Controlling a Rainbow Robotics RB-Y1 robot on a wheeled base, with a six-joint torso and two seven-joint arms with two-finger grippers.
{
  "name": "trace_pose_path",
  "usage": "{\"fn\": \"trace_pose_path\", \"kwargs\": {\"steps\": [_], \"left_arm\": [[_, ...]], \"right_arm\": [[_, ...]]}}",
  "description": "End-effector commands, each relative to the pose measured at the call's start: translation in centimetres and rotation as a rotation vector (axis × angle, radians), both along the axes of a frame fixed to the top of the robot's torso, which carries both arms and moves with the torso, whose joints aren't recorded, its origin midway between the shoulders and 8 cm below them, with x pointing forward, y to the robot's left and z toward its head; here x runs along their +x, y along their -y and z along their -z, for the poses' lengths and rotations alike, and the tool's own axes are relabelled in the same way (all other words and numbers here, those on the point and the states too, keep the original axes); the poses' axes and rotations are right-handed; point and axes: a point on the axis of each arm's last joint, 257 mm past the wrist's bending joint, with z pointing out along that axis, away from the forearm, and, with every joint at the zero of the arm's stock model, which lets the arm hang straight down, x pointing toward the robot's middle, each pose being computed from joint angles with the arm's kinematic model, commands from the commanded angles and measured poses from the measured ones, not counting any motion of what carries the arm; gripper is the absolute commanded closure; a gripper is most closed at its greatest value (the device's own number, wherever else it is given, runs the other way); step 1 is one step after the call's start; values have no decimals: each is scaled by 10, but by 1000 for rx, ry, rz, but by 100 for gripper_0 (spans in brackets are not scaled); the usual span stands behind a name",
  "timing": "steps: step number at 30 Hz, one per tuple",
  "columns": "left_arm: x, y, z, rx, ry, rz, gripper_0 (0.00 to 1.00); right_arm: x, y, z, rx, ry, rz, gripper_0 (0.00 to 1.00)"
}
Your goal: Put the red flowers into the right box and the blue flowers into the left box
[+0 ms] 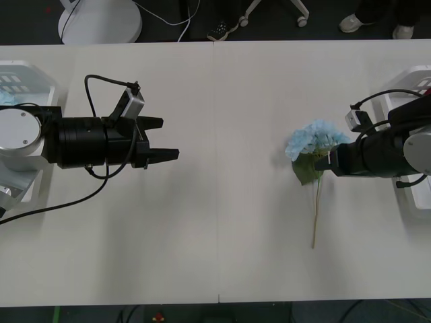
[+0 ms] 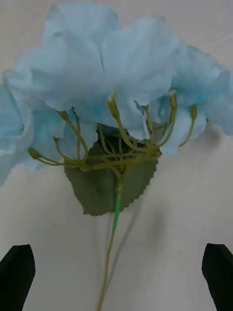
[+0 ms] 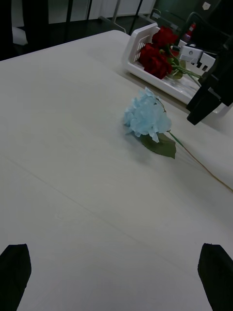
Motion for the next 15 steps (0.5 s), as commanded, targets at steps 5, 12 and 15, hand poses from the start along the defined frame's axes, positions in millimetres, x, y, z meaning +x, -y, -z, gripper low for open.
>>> {"fn": "trace_pose_path", "kwargs": {"steps": [5, 12, 15], "left_arm": [[14, 7, -36, -30, 83, 3, 0], [13, 7, -35, -30, 81, 4, 0], [14, 7, -35, -30, 81, 3, 0]], "right_arm": [[8, -6, 11, -20, 24, 75, 0], [16, -21, 30, -11, 24, 91, 0], [17, -29, 33, -7, 27, 87, 0]]}}
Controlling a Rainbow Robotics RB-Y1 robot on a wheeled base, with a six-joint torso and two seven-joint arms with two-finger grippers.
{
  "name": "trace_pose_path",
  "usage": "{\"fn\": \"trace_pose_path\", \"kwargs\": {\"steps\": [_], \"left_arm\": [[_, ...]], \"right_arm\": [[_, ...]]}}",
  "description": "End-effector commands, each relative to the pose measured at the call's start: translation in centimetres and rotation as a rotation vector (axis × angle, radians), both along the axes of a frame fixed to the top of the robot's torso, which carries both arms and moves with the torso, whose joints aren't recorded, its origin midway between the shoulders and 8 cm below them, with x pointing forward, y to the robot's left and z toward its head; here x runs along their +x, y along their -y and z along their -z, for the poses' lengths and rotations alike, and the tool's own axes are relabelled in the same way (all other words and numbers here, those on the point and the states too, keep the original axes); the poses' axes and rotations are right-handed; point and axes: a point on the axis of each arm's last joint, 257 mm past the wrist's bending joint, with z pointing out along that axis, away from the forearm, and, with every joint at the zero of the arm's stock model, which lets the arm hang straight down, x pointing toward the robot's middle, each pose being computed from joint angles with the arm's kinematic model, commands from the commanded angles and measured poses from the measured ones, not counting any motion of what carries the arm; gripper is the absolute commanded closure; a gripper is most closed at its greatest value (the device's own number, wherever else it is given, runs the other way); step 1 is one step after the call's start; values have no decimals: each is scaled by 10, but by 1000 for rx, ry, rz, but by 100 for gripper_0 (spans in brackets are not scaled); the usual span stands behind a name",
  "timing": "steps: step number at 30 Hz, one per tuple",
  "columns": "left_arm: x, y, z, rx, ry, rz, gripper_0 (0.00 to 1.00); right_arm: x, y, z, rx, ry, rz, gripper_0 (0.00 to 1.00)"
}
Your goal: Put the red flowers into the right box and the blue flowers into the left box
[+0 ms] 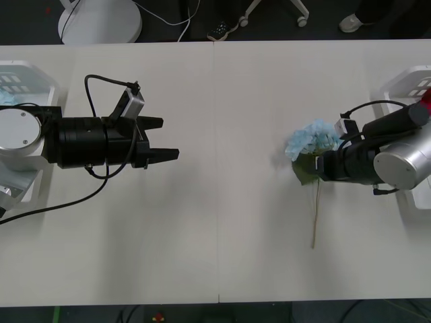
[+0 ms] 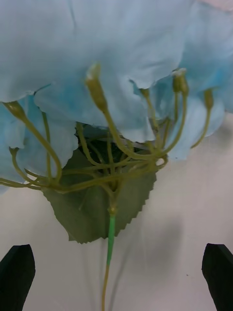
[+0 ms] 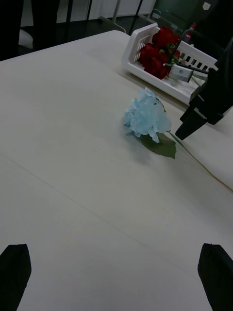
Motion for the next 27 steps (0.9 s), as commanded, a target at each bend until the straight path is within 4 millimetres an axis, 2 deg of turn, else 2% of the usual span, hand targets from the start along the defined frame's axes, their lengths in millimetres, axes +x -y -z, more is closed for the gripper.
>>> {"fn": "trace_pose_path", "kwargs": {"steps": [1, 8, 17, 18, 20, 21, 22, 24, 25, 26, 27], "left_arm": [[13, 7, -35, -30, 80, 4, 0], [13, 7, -35, -30, 81, 3, 0], [13, 7, -35, -30, 81, 3, 0], [13, 7, -35, -30, 81, 3, 0], [13, 7, -35, -30, 81, 3, 0], [13, 7, -35, -30, 81, 3, 0], [13, 7, -35, -30, 80, 4, 0], [13, 7, -35, -30, 81, 3, 0], [13, 7, -35, -30, 81, 3, 0], [13, 7, -35, -30, 82, 5, 0], [13, 7, -35, -30, 81, 3, 0]], "right_arm": [[4, -20, 2, 32, 7, 12, 0], [9, -28, 15, 24, 5, 14, 0], [15, -31, 19, 16, 6, 11, 0], [16, -31, 18, 16, 8, 10, 2], [16, -31, 18, 15, 8, 9, 25], [15, -31, 19, 15, 7, 8, 31], [15, -31, 19, 13, 8, 7, 49], [16, -31, 18, 13, 10, 7, 75], [17, -31, 17, 13, 11, 6, 94], [17, -31, 17, 12, 11, 7, 100], [17, -31, 18, 11, 10, 6, 100]]}}
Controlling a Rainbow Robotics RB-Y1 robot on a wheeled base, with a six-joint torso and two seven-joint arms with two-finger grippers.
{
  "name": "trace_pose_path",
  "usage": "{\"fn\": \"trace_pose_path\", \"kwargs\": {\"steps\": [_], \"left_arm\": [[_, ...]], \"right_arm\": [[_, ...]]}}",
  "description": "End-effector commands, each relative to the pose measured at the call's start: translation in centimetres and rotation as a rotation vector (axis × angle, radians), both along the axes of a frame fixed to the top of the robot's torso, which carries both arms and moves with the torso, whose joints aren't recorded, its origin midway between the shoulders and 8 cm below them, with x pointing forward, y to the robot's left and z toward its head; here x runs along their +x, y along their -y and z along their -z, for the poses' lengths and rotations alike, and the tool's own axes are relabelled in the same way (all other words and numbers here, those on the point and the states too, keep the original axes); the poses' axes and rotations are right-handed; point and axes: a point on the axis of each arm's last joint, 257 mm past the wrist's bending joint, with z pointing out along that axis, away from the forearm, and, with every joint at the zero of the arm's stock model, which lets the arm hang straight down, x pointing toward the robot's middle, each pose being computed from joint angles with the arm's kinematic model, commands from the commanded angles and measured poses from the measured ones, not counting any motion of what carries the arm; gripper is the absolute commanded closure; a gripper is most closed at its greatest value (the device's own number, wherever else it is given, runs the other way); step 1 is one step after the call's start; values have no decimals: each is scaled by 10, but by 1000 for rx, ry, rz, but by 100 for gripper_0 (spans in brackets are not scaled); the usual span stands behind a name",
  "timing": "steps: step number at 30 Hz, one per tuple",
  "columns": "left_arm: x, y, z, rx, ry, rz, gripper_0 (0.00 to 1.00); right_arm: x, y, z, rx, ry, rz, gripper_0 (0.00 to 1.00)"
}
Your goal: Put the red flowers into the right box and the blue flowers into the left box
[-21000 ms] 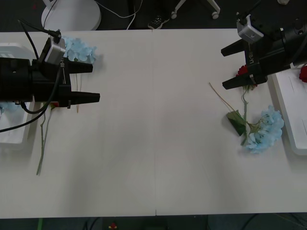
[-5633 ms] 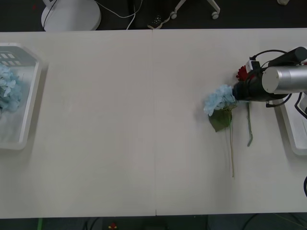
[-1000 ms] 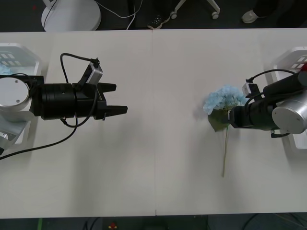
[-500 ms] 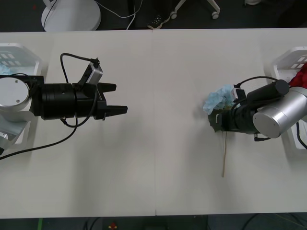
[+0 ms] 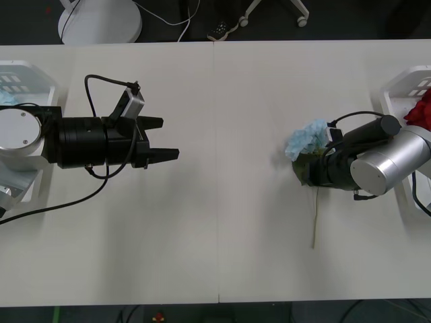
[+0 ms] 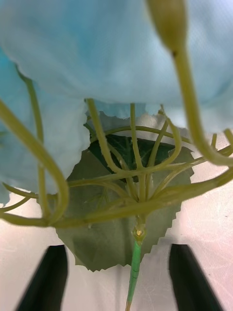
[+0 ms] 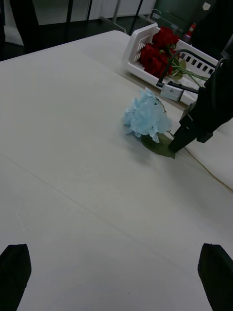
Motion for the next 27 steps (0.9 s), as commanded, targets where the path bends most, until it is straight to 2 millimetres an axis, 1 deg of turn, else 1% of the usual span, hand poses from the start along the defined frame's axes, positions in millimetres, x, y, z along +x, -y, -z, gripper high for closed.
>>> {"fn": "trace_pose_path", "kwargs": {"steps": [1, 7, 12, 15, 19, 21, 22, 23, 24, 25, 26, 27], "left_arm": [[13, 7, -35, -30, 81, 3, 0], [13, 7, -35, -30, 81, 3, 0], [13, 7, -35, -31, 81, 4, 0], [13, 7, -35, -31, 80, 5, 0], [13, 8, -36, -37, 79, 5, 0], [11, 7, -38, -55, 73, 4, 0], [11, 7, -38, -66, 68, 2, 0], [11, 6, -39, -76, 64, -2, 0], [9, 6, -40, -97, 55, -8, 0], [9, 6, -42, -117, 49, -13, 0], [7, 5, -42, -142, 39, -21, 0], [6, 4, -44, -157, 37, -28, 0]], "right_arm": [[12, -14, -14, 5, 30, -20, 100], [15, -11, -16, -3, 37, -21, 100], [22, -9, -29, 5, 46, -20, 100], [25, -7, -43, 43, 41, -5, 100], [36, -5, -78, 75, 61, -54, 100], [44, -6, -111, 111, 85, -91, 100], [47, -10, -125, 129, 97, -112, 100], [49, -12, -134, 134, 108, -127, 100], [54, -19, -153, 158, 136, -160, 100], [57, -24, -168, 173, 159, -184, 100], [60, -34, -184, 202, 180, -213, 100], [62, -42, -196, 233, 195, -233, 100]]}}
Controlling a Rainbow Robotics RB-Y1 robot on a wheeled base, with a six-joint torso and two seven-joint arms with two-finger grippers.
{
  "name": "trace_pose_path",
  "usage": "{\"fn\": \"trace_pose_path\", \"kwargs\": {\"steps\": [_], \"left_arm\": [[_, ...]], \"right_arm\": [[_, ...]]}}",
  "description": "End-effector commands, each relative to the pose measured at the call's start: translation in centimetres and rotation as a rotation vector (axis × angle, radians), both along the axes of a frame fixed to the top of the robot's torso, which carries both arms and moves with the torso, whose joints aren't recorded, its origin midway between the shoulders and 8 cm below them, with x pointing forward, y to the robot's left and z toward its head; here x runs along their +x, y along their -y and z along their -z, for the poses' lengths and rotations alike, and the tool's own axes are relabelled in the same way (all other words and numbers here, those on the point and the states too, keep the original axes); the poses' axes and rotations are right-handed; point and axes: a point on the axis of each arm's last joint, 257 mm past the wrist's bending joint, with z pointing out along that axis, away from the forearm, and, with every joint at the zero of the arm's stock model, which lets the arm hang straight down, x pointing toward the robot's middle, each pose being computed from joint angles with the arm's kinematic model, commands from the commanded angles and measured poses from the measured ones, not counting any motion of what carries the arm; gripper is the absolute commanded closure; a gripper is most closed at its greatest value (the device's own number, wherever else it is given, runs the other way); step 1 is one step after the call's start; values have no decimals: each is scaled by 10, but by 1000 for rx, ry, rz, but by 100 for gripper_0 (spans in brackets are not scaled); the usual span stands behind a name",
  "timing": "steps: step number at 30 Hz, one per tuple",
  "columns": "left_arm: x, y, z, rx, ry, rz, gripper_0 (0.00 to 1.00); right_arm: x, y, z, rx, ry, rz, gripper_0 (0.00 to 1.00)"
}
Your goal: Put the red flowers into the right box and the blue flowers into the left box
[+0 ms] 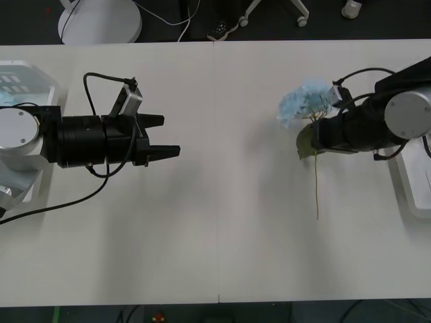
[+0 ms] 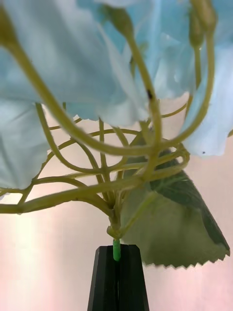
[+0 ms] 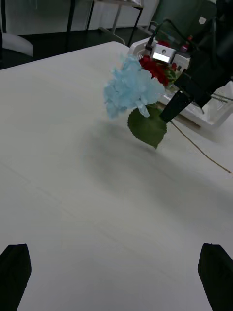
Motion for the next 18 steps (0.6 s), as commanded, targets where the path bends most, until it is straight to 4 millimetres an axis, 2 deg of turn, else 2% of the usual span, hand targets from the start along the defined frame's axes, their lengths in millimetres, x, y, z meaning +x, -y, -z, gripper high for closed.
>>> {"fn": "trace_pose_path", "kwargs": {"steps": [1, 7, 9, 16, 18], "left_arm": [[6, -1, -35, -115, 48, -40, 0], [-5, -2, -45, -200, 67, -102, 0], [-13, 0, -49, -220, 80, -116, 0], [-33, 10, -61, -378, 30, -129, 0], [-37, 13, -64, -405, 26, -136, 0]], "right_arm": [[31, -23, -102, 110, 145, -84, 100], [34, -68, -157, 256, 223, -247, 100], [36, -92, -175, 290, 274, -318, 100], [35, -158, -203, 311, 409, -492, 100], [34, -171, -207, 326, 431, -515, 100]]}}
